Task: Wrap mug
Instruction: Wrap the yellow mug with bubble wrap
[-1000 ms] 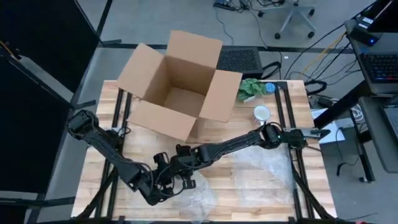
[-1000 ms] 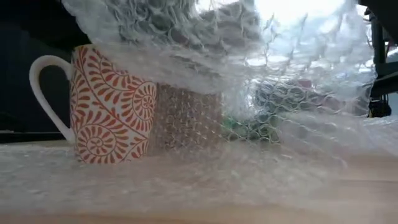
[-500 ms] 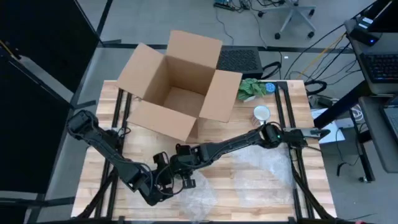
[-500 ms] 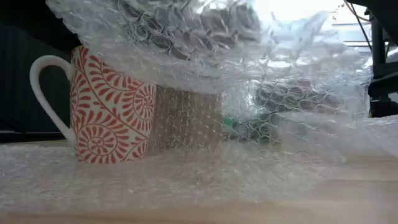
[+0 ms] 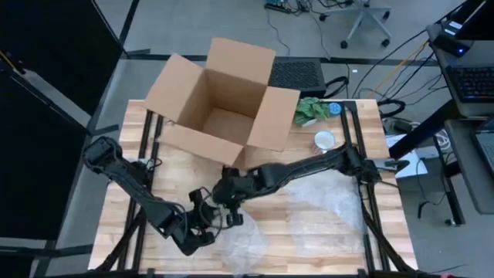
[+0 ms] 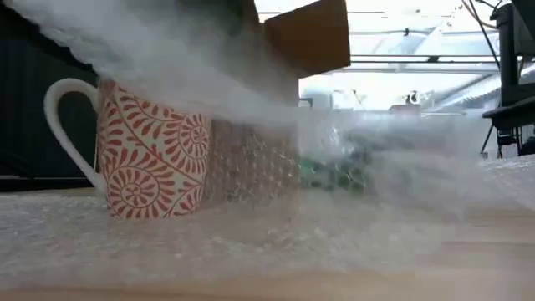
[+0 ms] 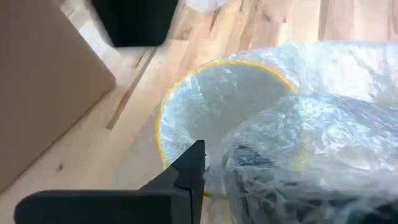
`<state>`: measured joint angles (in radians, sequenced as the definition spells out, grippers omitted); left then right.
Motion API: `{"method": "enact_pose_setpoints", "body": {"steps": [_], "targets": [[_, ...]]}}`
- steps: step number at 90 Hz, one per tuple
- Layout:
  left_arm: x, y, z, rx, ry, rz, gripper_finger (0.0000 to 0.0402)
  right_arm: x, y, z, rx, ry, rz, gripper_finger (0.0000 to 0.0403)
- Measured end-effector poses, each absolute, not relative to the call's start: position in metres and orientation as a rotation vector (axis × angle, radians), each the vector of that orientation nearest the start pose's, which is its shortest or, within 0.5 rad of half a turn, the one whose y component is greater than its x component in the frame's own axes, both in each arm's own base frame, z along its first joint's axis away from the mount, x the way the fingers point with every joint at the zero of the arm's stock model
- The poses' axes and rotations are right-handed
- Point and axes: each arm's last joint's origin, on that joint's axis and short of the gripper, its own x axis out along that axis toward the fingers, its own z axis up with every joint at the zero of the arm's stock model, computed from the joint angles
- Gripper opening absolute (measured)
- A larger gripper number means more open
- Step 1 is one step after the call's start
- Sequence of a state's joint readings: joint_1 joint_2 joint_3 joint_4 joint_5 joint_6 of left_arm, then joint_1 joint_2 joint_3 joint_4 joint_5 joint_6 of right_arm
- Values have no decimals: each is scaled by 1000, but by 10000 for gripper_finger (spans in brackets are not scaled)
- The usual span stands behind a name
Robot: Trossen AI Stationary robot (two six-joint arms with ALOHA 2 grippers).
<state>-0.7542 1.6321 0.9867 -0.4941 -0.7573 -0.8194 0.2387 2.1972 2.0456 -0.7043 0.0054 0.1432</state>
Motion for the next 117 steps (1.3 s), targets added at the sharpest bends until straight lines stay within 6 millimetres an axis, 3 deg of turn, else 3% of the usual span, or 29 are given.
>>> {"method": "enact_pose_setpoints", "body": {"steps": [8,12,23,37,44,49,63,70,84,99,117], "targets": [[236,-195,187,5,741,323,63,477,117,245,18,940,156,0],[236,-194,187,3,738,323,63,477,117,245,19,939,159,0],[236,-194,188,-3,741,319,63,465,112,279,22,893,159,0],[237,-195,188,-10,742,317,63,452,108,302,45,873,156,0],[237,-195,188,-11,742,316,63,447,114,321,68,790,172,0],[237,-194,188,-16,741,318,63,447,121,325,73,763,185,0],[239,-194,188,-25,736,322,63,461,150,285,51,809,225,0],[239,-194,188,-26,736,322,63,463,158,274,58,828,228,0],[239,-194,189,-26,735,322,63,466,161,258,85,884,201,0],[239,-194,189,-28,735,322,63,467,171,265,91,780,210,0],[239,-194,189,-29,734,323,63,464,161,226,63,872,95,0]]}}
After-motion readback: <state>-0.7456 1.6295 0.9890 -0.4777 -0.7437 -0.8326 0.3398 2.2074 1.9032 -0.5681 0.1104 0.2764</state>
